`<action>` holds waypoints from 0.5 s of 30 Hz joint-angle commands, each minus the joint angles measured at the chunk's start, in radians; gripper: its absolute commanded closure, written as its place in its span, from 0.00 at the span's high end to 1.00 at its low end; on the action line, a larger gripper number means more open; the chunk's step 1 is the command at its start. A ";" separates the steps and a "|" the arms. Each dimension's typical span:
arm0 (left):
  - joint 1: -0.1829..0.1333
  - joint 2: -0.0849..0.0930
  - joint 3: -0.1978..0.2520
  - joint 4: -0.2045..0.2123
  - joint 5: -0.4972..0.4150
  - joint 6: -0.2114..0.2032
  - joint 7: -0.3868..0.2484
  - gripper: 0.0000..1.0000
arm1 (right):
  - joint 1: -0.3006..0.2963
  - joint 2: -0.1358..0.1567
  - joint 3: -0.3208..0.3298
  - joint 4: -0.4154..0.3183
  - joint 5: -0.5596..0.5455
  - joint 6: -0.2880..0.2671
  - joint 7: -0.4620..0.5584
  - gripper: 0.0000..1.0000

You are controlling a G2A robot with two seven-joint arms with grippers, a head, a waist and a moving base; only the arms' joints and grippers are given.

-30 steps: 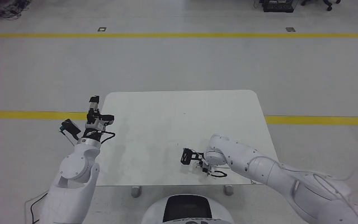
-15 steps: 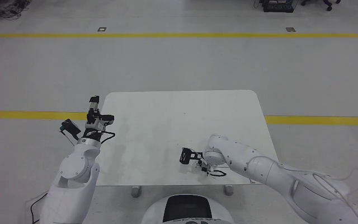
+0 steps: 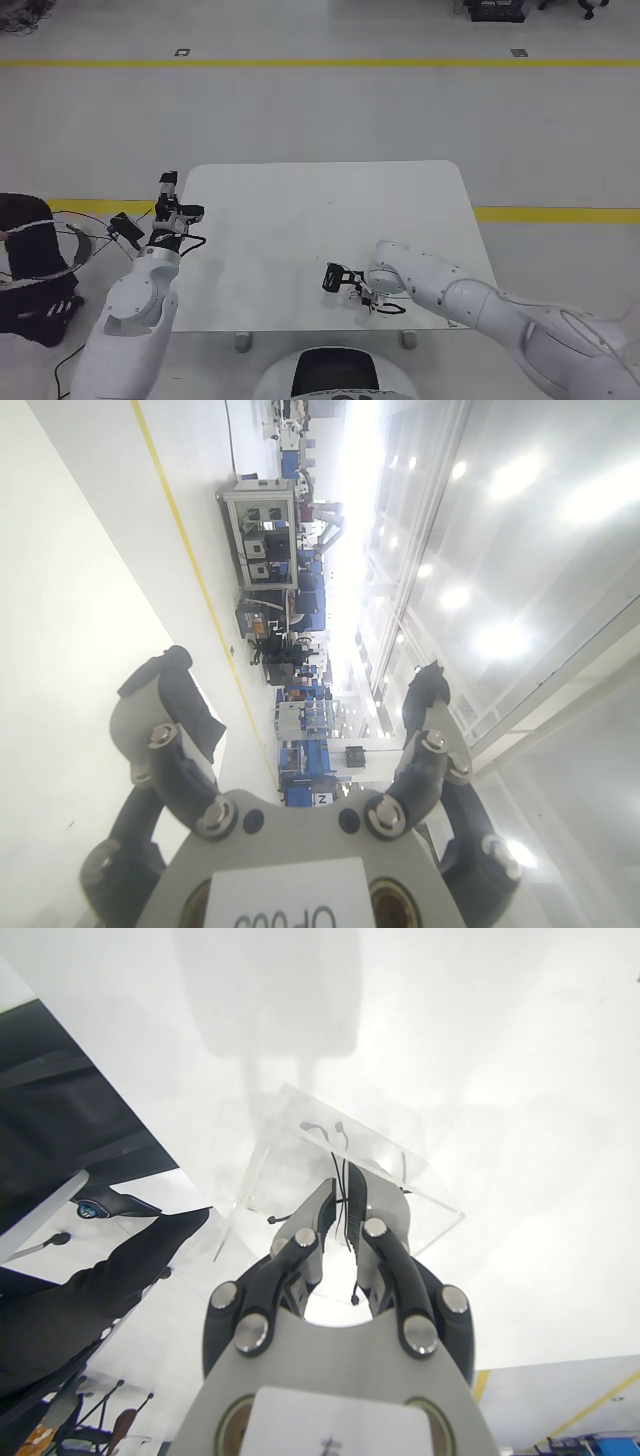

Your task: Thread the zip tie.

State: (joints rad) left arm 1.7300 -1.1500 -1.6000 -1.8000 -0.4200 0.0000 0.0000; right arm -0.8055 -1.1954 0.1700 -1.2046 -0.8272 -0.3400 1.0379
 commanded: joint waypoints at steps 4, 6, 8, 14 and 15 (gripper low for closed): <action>0.000 0.000 0.000 0.000 0.000 0.000 0.000 1.00 | -0.001 -0.005 0.000 0.009 0.002 0.000 0.003 0.10; 0.000 0.000 0.000 0.000 0.000 0.000 0.000 1.00 | -0.002 -0.007 0.000 0.014 0.003 0.000 0.004 0.10; 0.000 0.000 0.000 0.000 0.000 0.000 0.000 1.00 | -0.002 -0.009 0.000 0.017 0.004 0.000 0.006 0.10; 0.000 0.000 0.000 0.000 0.000 0.000 0.000 1.00 | 0.003 -0.011 0.000 0.010 -0.001 0.000 0.003 0.11; 0.000 0.000 0.000 0.000 0.000 0.000 0.000 1.00 | 0.004 -0.011 0.000 0.008 -0.003 0.000 0.001 0.11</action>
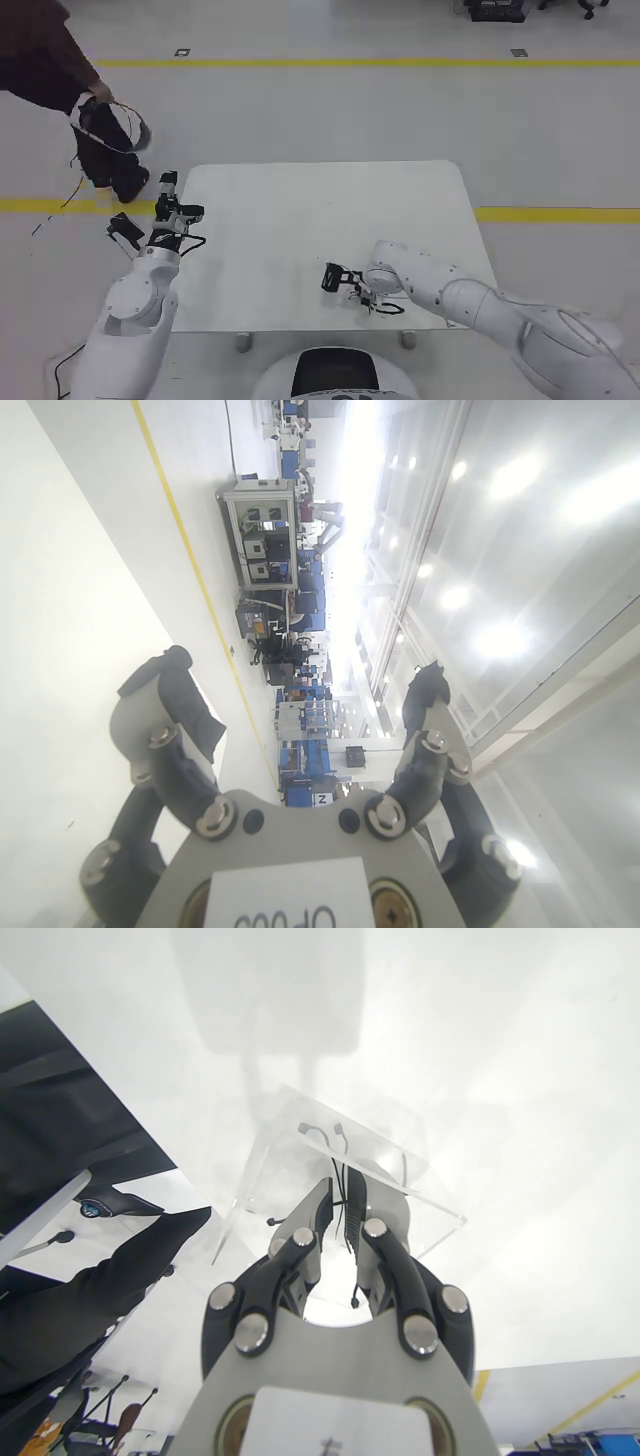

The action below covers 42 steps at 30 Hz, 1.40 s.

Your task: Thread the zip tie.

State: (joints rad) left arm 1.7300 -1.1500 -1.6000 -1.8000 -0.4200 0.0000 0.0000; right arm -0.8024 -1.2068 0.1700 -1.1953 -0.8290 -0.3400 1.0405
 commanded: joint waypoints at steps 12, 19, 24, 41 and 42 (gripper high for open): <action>0.000 0.000 0.000 0.000 0.000 0.000 0.000 1.00 | -0.004 0.011 0.000 -0.019 -0.024 0.000 -0.037 0.11; 0.000 0.000 0.000 0.000 0.000 0.000 0.000 1.00 | -0.009 0.008 0.000 -0.006 -0.026 0.000 -0.037 0.08; 0.000 0.000 0.000 0.000 0.000 0.000 0.000 1.00 | -0.011 0.004 0.000 0.002 -0.025 0.000 -0.037 0.02; 0.000 0.000 0.000 0.000 0.000 0.000 0.000 1.00 | -0.022 0.035 0.027 -0.065 -0.045 0.000 -0.015 0.00; 0.000 0.000 0.000 0.000 0.000 0.000 0.000 1.00 | -0.025 0.039 0.032 -0.073 -0.048 0.000 -0.013 0.00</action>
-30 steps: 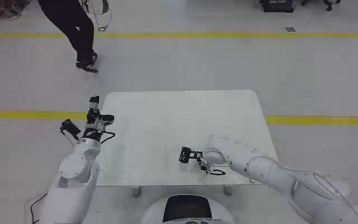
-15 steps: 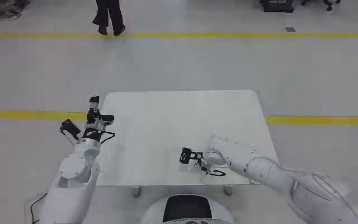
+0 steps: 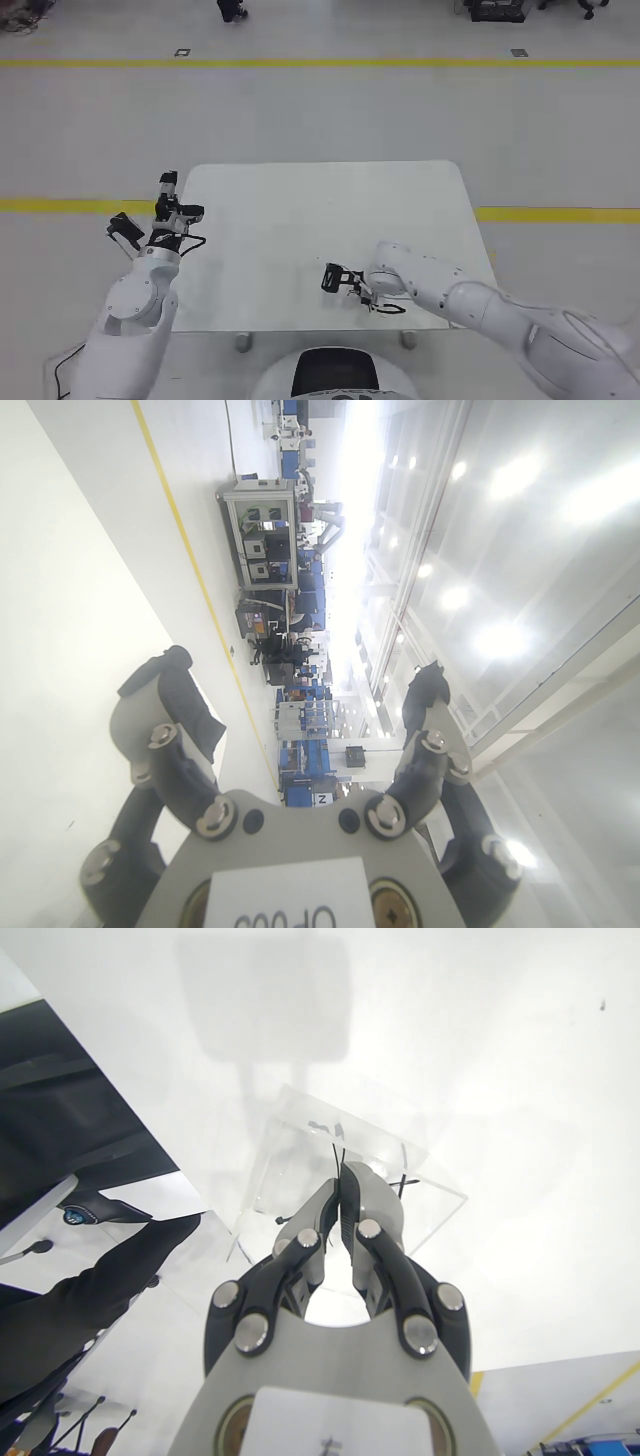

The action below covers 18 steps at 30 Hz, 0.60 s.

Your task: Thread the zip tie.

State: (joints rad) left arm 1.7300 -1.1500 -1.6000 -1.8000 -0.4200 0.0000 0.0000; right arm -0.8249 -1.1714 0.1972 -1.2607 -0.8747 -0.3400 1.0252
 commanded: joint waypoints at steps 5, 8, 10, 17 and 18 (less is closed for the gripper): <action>0.000 0.000 0.000 0.000 0.000 0.000 0.000 1.00 | -0.023 0.029 0.034 -0.059 -0.020 0.000 0.008 0.00; 0.000 0.000 0.000 0.000 0.000 0.000 0.000 1.00 | -0.036 0.046 0.052 -0.094 -0.031 0.000 0.012 0.00; 0.000 0.000 0.000 0.000 0.000 0.000 0.000 1.00 | -0.046 0.058 0.066 -0.120 -0.039 0.000 0.014 0.00; 0.000 0.000 0.000 0.000 0.000 0.000 0.000 1.00 | -0.085 0.110 0.116 -0.215 -0.052 0.000 -0.005 0.00; 0.000 0.000 0.000 0.000 0.000 0.000 0.000 1.00 | -0.090 0.117 0.121 -0.226 -0.052 0.000 -0.012 0.00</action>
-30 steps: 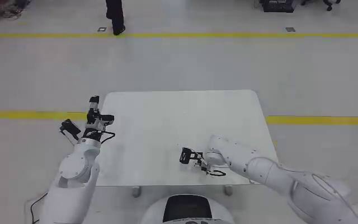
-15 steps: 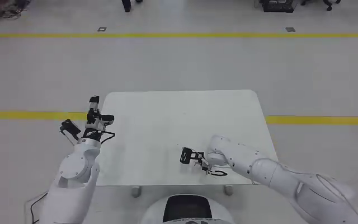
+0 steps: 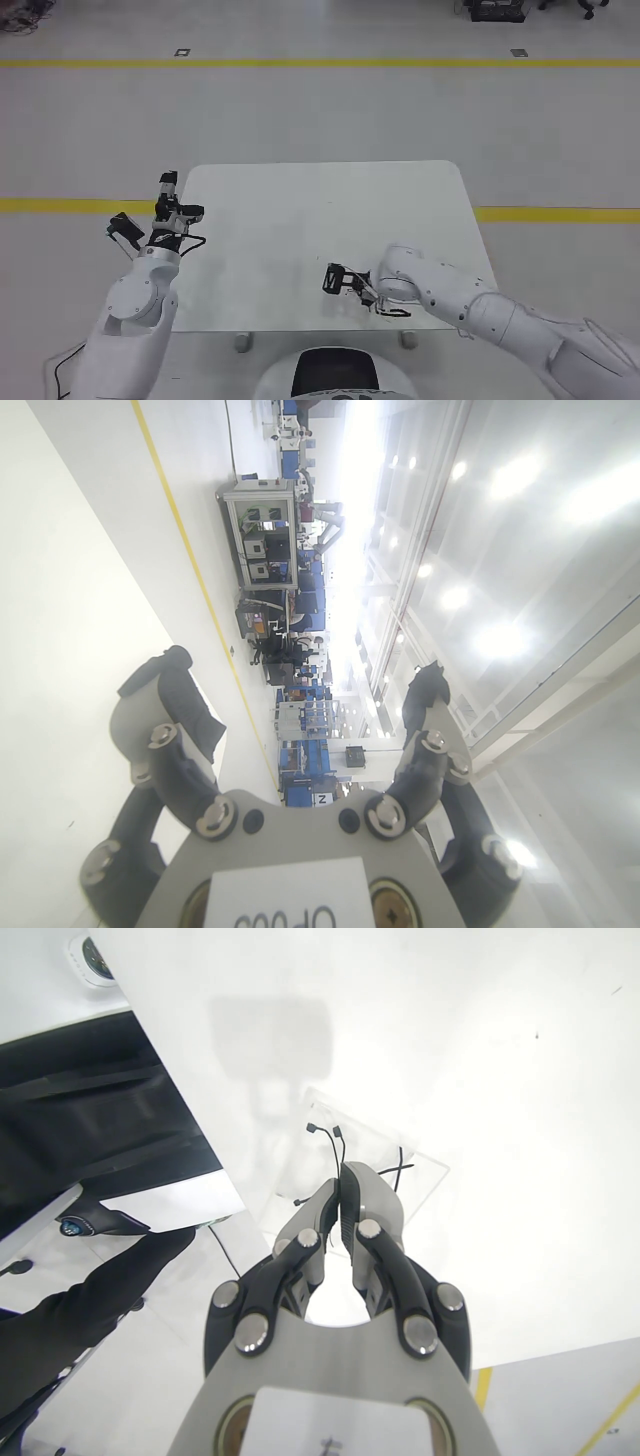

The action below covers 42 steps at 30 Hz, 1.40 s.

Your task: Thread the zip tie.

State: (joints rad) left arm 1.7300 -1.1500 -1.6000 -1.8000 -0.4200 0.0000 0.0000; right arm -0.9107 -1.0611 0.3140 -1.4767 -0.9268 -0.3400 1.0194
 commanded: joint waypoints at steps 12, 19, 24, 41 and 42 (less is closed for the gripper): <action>0.000 0.000 0.000 0.000 0.000 0.000 0.000 1.00 | -0.009 0.046 -0.015 -0.023 -0.002 0.000 -0.137 0.00; 0.000 0.000 0.000 0.000 0.000 0.000 0.000 1.00 | 0.018 0.035 -0.053 0.013 0.006 0.000 -0.172 0.00; 0.000 0.000 0.000 0.000 0.000 0.000 0.000 1.00 | 0.038 0.018 -0.080 0.040 0.021 0.000 -0.173 0.00; 0.000 0.000 0.000 0.000 0.000 0.000 0.000 1.00 | 0.080 -0.018 -0.135 0.105 0.064 0.000 -0.183 0.01; 0.000 0.000 0.000 0.000 0.000 0.000 0.000 1.00 | 0.082 -0.019 -0.137 0.107 0.065 0.000 -0.184 0.07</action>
State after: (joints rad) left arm 1.7300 -1.1500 -1.6000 -1.8000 -0.4200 0.0000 0.0000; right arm -0.8300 -1.0794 0.1779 -1.3712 -0.8629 -0.3400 0.8363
